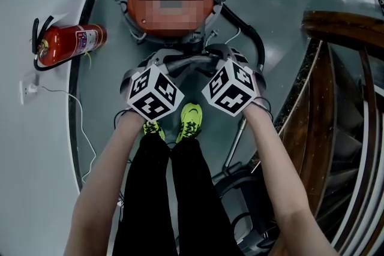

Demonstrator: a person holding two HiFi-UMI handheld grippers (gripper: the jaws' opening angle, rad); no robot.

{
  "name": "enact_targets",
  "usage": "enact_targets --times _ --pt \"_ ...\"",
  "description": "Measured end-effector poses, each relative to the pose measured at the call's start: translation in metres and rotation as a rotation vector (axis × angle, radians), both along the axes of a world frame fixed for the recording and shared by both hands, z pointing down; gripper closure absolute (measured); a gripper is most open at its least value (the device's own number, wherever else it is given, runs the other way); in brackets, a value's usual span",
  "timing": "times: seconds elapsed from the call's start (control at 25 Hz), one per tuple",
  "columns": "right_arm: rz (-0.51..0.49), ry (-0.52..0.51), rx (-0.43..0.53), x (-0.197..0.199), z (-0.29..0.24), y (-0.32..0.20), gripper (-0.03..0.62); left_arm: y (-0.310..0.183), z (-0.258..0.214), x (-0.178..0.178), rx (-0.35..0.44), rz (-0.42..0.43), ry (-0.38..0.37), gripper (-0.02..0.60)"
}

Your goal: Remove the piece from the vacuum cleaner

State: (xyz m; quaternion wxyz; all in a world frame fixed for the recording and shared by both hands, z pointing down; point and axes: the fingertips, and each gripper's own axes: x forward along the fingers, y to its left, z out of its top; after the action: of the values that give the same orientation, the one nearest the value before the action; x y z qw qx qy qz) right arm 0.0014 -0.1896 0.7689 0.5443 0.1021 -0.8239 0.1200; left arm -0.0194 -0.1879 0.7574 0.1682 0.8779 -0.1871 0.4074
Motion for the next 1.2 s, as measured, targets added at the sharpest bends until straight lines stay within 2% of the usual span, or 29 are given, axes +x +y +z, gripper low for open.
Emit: enact_targets --times 0.32,0.84,1.2 --pt "0.010 -0.014 -0.038 -0.0021 0.0030 0.0013 0.333 0.0004 0.0021 -0.0002 -0.038 0.012 0.014 0.508" --pt "0.011 -0.036 -0.053 -0.0013 0.0016 0.0030 0.361 0.0022 0.0030 -0.0009 -0.039 0.014 0.010 0.517" --pt "0.019 -0.022 -0.051 0.0036 0.0027 0.0094 0.453 0.0090 0.0015 0.0012 -0.040 0.011 0.007 0.528"
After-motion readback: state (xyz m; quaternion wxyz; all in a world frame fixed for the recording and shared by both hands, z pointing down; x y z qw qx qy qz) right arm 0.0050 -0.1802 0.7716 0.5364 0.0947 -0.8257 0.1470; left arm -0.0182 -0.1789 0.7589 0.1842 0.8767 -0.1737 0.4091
